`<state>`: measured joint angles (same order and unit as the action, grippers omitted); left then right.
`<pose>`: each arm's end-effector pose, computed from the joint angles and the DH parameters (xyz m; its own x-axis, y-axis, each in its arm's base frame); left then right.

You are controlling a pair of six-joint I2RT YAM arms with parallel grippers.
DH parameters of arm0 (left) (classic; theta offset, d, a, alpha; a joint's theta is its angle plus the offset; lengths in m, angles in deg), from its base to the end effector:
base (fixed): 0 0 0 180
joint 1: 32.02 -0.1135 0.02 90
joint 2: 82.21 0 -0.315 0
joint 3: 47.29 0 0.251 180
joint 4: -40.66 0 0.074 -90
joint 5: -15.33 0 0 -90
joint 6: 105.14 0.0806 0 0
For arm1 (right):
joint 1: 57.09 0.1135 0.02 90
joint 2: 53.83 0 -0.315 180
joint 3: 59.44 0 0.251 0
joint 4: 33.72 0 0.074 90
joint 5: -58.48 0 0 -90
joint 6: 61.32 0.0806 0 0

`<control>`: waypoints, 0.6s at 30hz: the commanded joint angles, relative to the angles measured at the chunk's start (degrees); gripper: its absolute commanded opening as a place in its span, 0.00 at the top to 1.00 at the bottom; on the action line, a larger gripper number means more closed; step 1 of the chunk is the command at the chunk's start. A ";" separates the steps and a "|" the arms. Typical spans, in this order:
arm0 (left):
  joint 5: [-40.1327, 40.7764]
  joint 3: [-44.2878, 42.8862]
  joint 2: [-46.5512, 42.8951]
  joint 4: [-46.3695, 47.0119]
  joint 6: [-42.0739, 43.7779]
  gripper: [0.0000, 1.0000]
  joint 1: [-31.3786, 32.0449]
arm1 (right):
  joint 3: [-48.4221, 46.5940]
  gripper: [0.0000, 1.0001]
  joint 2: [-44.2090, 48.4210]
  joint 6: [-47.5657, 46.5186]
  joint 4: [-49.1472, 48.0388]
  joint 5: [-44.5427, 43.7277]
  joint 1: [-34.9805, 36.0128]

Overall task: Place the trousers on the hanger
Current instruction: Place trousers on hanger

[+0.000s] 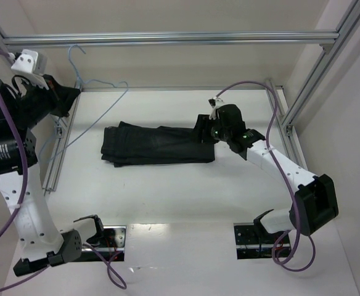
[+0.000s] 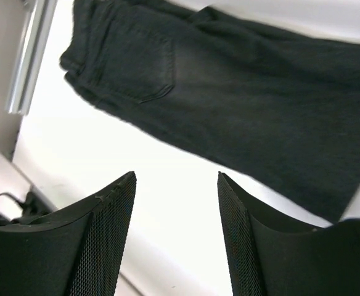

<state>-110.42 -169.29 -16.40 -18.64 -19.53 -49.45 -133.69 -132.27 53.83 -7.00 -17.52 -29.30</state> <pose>0.1761 0.0059 0.6018 -0.0756 -0.0888 -0.9932 0.3086 0.9450 -0.1080 0.2897 0.1747 0.3256 -0.6817 0.1069 -0.7238 -0.3826 0.7912 0.4771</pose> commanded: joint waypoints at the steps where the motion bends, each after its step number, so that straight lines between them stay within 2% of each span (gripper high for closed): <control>1: -6.17 3.58 -3.38 0.03 1.83 0.97 0.81 | -0.13 0.38 1.00 2.88 -4.27 2.96 1.83; 5: -7.58 11.75 -7.61 0.99 -0.25 0.97 0.82 | 2.23 0.37 1.53 5.43 -7.60 8.05 2.36; 10: -8.64 27.10 -10.25 13.90 -9.40 0.97 2.04 | 3.91 0.31 2.06 10.61 -13.93 15.96 3.58; 14: -8.12 37.30 -10.78 23.57 -17.75 0.97 3.71 | 6.54 0.25 1.53 17.11 -21.40 18.60 5.43; 15: -7.24 39.17 -10.78 26.29 -18.55 0.97 3.72 | 6.55 0.24 0.75 17.13 -21.41 18.09 5.43; 16: -6.27 40.93 -11.39 27.27 -19.08 0.96 4.68 | 6.55 0.24 0.74 17.13 -17.15 15.99 5.43; 17: -3.83 42.51 -11.40 27.98 -19.08 0.96 5.73 | 5.76 0.24 0.74 17.13 -14.49 10.14 5.43; 18: -3.80 45.40 -11.40 28.85 -19.08 0.96 6.35 | 5.76 0.24 0.74 16.52 -12.29 8.26 5.43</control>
<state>-115.34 -127.31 -26.13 -1.04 -34.52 -44.80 -127.89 -132.29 68.12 -18.70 -4.10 -24.05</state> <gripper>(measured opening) 0.065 0.758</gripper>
